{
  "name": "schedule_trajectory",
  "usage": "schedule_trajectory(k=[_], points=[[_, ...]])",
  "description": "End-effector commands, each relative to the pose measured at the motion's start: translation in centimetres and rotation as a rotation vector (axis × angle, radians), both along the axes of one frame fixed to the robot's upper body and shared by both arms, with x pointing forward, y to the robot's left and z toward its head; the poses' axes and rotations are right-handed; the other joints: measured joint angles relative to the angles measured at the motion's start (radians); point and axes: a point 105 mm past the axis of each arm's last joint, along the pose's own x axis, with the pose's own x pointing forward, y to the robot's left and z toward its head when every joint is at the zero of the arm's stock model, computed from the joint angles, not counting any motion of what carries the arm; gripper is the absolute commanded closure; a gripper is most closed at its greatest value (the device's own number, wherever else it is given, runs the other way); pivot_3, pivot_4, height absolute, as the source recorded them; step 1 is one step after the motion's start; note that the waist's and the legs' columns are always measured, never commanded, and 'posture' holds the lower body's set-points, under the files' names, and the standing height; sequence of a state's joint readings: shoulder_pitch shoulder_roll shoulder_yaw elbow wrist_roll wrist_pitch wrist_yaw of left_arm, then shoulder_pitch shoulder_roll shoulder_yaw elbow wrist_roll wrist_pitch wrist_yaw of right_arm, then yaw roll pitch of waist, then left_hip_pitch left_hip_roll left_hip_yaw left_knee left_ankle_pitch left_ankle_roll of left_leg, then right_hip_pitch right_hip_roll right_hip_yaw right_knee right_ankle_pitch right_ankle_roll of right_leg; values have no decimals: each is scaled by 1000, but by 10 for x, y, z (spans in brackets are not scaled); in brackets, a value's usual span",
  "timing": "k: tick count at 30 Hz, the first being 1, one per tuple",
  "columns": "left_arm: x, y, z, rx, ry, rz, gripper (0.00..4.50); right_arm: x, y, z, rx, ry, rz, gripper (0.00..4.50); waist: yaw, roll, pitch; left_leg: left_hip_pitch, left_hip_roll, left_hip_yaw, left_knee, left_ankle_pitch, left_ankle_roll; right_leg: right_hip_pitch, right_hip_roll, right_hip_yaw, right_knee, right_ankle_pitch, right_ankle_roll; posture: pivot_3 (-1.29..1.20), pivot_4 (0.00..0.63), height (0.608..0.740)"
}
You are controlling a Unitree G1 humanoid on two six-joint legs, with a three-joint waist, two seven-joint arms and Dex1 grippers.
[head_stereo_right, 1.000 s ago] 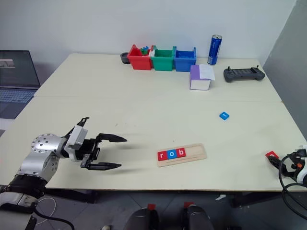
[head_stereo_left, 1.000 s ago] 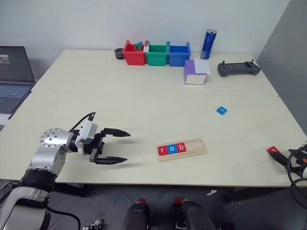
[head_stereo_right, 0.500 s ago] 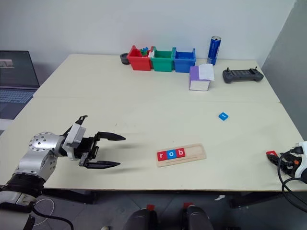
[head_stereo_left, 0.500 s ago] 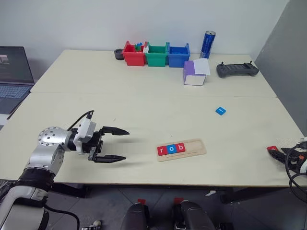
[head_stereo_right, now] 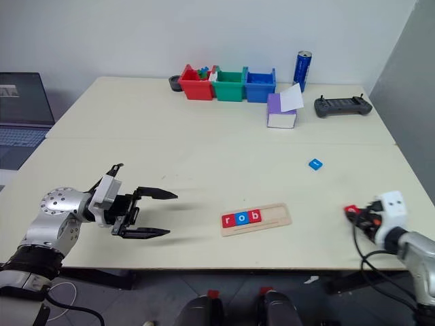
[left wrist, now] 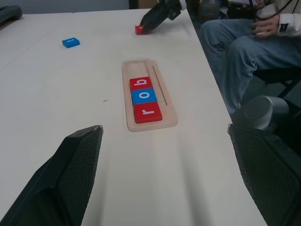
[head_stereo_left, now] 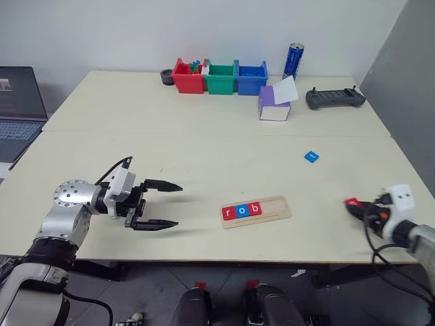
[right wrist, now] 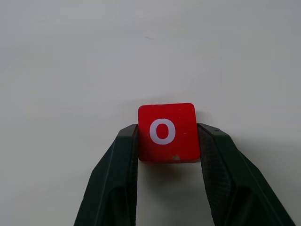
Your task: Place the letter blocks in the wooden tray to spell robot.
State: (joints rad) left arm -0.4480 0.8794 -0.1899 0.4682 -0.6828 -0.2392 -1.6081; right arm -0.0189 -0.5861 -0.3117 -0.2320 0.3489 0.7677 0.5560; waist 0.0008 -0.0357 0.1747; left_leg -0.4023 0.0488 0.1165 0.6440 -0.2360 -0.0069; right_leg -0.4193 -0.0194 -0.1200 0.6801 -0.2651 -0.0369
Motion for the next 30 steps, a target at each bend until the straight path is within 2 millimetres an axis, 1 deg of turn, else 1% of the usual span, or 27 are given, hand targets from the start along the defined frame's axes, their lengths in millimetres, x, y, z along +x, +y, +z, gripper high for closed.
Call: schedule_trajectory(k=[1,4,7,9,10,11,12,14,15,17,19,20,22,26,27,28,30], points=[[3,0,9,2,-37,-6,0,0,25,-5,-11,11,-20,3044,1,0,0,-1,0,0,0,0,0,0,0,0,-1,0,0,0,150,740],[5,0,11,1,-44,-5,0,1,38,-8,-19,2,-66,3044,2,-3,-2,-2,0,0,1,0,0,0,0,0,-2,0,0,0,150,740],[6,1,11,6,-45,-2,0,6,42,-5,-13,-11,-96,3044,-1,-4,-2,-2,-1,0,1,0,0,0,-1,0,-1,0,0,0,150,740],[6,1,10,7,-47,-1,0,9,41,-4,-18,0,-121,2309,-4,-4,-2,-1,0,0,1,0,0,0,-1,0,-1,0,0,0,150,740],[7,1,10,7,-48,-1,0,10,41,-3,-18,4,-130,2040,-5,-4,-2,-1,0,0,1,0,0,0,-1,0,0,0,0,0,150,740],[7,1,10,6,-49,-2,0,12,41,2,-30,-5,-119,1694,-4,-4,-2,0,0,0,0,0,0,0,0,0,0,0,0,0,150,740],[6,1,10,5,-50,-3,0,14,42,9,-42,-19,-94,1295,-3,-4,-2,0,0,0,0,0,0,0,0,0,0,0,0,0,150,740],[6,0,10,2,-52,-5,0,18,39,30,-88,-73,-15,687,-2,-3,-1,0,0,0,1,0,0,0,0,0,0,0,0,0,150,740],[6,0,10,0,-53,-6,0,21,36,39,-109,-101,23,687,-2,-2,-1,-1,-1,0,1,0,0,0,-1,0,0,0,0,0,150,740],[5,-1,10,-2,-56,-6,0,29,22,60,-176,-158,110,687,-1,-2,-1,-2,-2,1,1,0,0,-1,-1,1,-1,0,0,0,150,740],[5,0,11,-1,-59,-5,0,36,15,76,-204,-175,238,687,-1,-2,-1,-2,-2,1,1,0,1,-1,-1,1,-2,0,0,0,150,740],[5,0,12,0,-62,-2,0,37,17,77,-213,-152,337,687,-1,-2,-1,-2,-2,1,1,0,1,-1,-1,0,-2,0,0,0,150,740],[6,2,13,2,-68,3,0,32,19,73,-226,-86,527,687,-1,-2,-1,-2,-2,1,0,0,1,-1,-1,0,-2,0,0,0,150,740],[6,6,16,12,-82,15,0,19,9,60,-266,73,839,687,-2,-2,0,-2,0,0,0,0,1,-1,1,-1,-2,-1,-1,0,150,740],[5,7,17,12,-85,15,0,17,6,57,-287,101,891,687,-2,-2,0,-2,0,0,0,0,1,-1,0,-1,-1,-1,-1,0,150,740],[3,8,17,9,-86,17,0,21,5,56,-310,108,919,687,-2,-2,0,-2,-1,1,1,0,1,-1,0,-1,-1,-1,-1,0,150,740],[-1,9,17,6,-86,18,0,33,6,57,-340,80,940,687,-10,-1,1,-1,0,2,1,0,1,-1,0,0,-1,-1,-1,0,150,740]])
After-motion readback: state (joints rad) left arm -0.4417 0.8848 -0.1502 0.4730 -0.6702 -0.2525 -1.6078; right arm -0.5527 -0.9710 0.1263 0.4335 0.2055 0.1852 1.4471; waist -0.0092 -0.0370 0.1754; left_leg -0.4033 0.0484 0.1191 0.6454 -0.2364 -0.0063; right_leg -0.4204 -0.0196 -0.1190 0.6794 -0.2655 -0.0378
